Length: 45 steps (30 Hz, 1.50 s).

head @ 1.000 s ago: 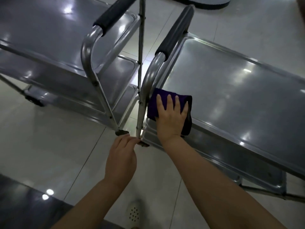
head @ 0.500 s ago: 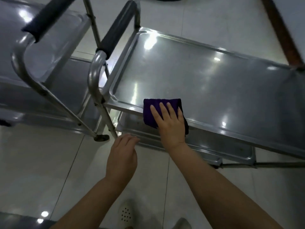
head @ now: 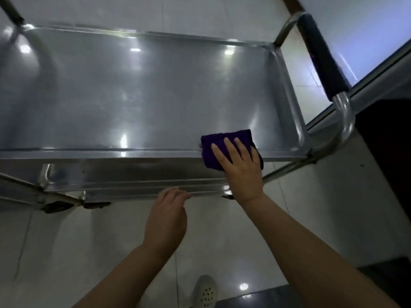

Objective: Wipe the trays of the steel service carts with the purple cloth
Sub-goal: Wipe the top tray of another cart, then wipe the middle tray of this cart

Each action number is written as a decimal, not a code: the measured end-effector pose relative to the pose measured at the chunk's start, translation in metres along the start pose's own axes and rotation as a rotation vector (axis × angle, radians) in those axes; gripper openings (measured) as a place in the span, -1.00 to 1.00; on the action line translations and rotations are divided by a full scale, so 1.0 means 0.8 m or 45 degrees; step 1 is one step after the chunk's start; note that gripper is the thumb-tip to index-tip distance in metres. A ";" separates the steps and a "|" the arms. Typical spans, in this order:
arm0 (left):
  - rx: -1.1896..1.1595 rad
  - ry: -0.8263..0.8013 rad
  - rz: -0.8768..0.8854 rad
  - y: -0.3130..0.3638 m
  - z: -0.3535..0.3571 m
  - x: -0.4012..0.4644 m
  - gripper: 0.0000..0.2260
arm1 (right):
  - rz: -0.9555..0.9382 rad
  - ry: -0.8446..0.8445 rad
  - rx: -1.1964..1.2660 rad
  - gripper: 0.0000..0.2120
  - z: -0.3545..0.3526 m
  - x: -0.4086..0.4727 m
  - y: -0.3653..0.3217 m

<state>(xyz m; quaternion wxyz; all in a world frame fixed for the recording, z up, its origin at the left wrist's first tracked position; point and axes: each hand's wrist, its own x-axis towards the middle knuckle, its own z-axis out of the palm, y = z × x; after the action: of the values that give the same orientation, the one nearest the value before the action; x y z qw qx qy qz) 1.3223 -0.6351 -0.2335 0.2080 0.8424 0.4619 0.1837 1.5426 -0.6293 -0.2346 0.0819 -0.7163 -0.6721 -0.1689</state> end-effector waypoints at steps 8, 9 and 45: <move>-0.092 -0.057 0.134 0.069 0.103 0.022 -0.64 | 0.125 0.208 0.053 -0.39 0.009 -0.058 0.122; -0.088 -0.053 0.146 0.067 0.113 0.023 -0.66 | 0.153 0.246 0.063 -0.44 0.009 -0.067 0.124; 0.459 -0.009 0.364 -0.196 0.328 0.201 -0.14 | 0.562 -0.667 0.257 -0.34 0.355 -0.004 0.138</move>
<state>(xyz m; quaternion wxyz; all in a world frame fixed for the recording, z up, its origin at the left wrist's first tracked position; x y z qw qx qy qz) 1.4252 -0.4689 -0.5186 0.0276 0.9234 0.3625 0.1230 1.6894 -0.5436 -0.4874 0.0117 -0.8515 -0.5127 0.1095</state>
